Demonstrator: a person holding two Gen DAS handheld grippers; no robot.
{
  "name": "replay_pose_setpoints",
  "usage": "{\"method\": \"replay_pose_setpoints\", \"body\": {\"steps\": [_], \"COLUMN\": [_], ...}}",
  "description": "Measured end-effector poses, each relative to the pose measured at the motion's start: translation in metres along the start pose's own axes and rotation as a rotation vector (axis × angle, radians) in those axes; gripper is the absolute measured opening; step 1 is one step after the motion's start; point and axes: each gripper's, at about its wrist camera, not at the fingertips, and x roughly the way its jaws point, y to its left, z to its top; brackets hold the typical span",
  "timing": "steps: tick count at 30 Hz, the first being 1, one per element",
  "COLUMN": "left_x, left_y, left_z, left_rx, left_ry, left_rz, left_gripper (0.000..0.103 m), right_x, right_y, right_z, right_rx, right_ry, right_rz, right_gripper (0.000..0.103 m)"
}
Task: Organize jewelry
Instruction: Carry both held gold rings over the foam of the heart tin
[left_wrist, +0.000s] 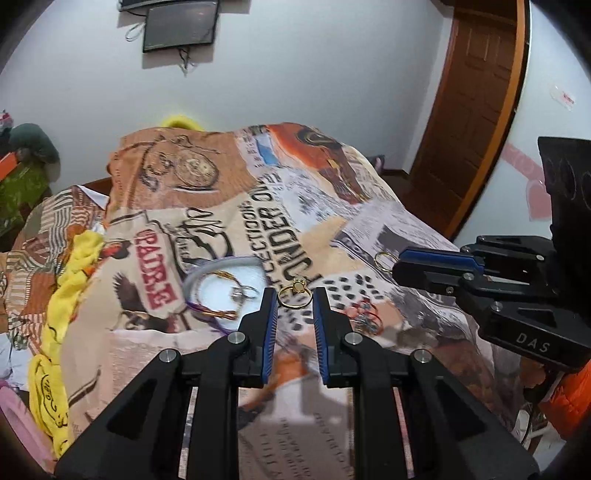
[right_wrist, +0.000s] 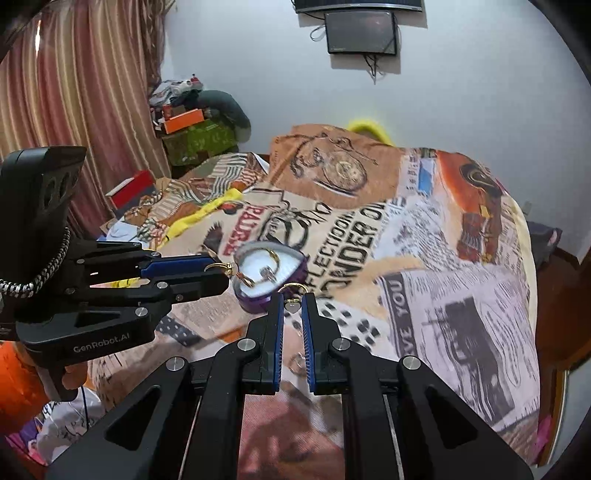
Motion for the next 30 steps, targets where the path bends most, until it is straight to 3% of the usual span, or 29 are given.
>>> {"method": "replay_pose_setpoints", "body": {"steps": [14, 30], "left_x": [0.003, 0.056], "left_y": [0.048, 0.079], "left_z": [0.004, 0.000], "left_rx": [-0.055, -0.101], "left_ry": [-0.030, 0.053], "left_rz": [0.062, 0.035], "left_gripper": [0.018, 0.018], "right_x": [0.040, 0.099], "right_y": [0.021, 0.012], "right_z": [0.023, 0.039], "right_rx": [-0.023, -0.031], "right_ry": [0.017, 0.138], "right_rz": [0.037, 0.030], "right_gripper": [0.009, 0.009]}}
